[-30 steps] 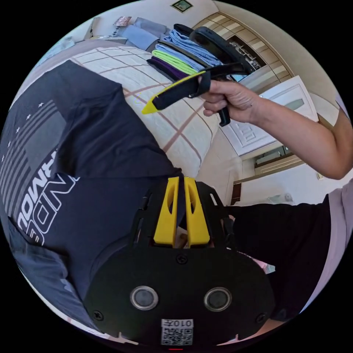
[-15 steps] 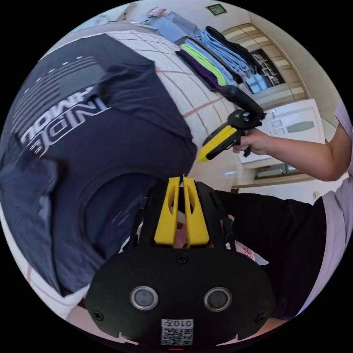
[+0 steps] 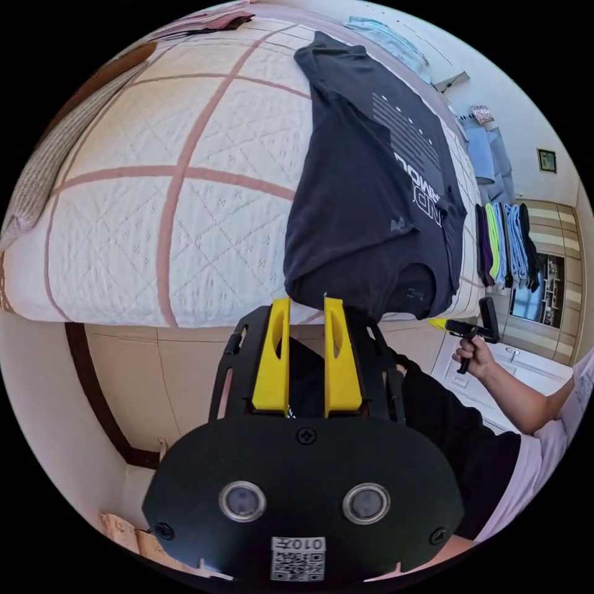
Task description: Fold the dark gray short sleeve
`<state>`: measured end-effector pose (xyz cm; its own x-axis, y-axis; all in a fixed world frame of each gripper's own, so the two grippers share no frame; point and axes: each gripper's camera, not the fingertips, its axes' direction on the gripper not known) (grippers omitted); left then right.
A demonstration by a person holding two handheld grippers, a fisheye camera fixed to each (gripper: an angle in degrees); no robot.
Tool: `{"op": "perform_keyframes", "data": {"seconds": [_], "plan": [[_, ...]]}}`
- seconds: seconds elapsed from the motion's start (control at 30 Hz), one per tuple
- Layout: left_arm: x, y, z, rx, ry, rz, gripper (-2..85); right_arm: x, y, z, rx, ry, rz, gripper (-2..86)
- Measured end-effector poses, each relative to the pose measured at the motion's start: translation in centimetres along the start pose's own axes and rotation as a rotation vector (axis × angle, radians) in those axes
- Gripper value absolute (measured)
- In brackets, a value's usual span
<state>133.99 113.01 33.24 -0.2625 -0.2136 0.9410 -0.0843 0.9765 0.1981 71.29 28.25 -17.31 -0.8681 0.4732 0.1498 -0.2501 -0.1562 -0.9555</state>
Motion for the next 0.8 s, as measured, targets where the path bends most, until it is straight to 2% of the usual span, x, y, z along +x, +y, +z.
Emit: {"op": "perform_keyframes", "data": {"seconds": [0.13, 0.23, 0.33, 0.5, 0.8], "plan": [[0.7, -1.3, -0.8, -0.018, 0.074, 0.009, 6.8, -0.2, -1.1, 0.6, 0.061, -0.066, 0.085, 9.0], [1.0, -1.9, -1.9, 0.003, 0.223, -0.027, 6.8, -0.2, -1.5, 0.7, 0.089, -0.158, 0.113, 5.8], [1.3, -1.7, -3.1, 0.008, 0.276, -0.087, 6.5, -0.1, -1.4, 0.8, 0.073, -0.187, 0.18, 4.3], [0.3, -0.3, -3.5, 0.056, 0.501, -0.254, 6.1, -0.9, -0.2, -0.4, 0.073, -0.266, 0.14, 4.1], [2.1, -2.8, -5.3, 0.004, 0.525, -0.237, 1.4, -2.6, 2.1, -2.6, 0.059, -0.262, 0.037, 3.9]]}}
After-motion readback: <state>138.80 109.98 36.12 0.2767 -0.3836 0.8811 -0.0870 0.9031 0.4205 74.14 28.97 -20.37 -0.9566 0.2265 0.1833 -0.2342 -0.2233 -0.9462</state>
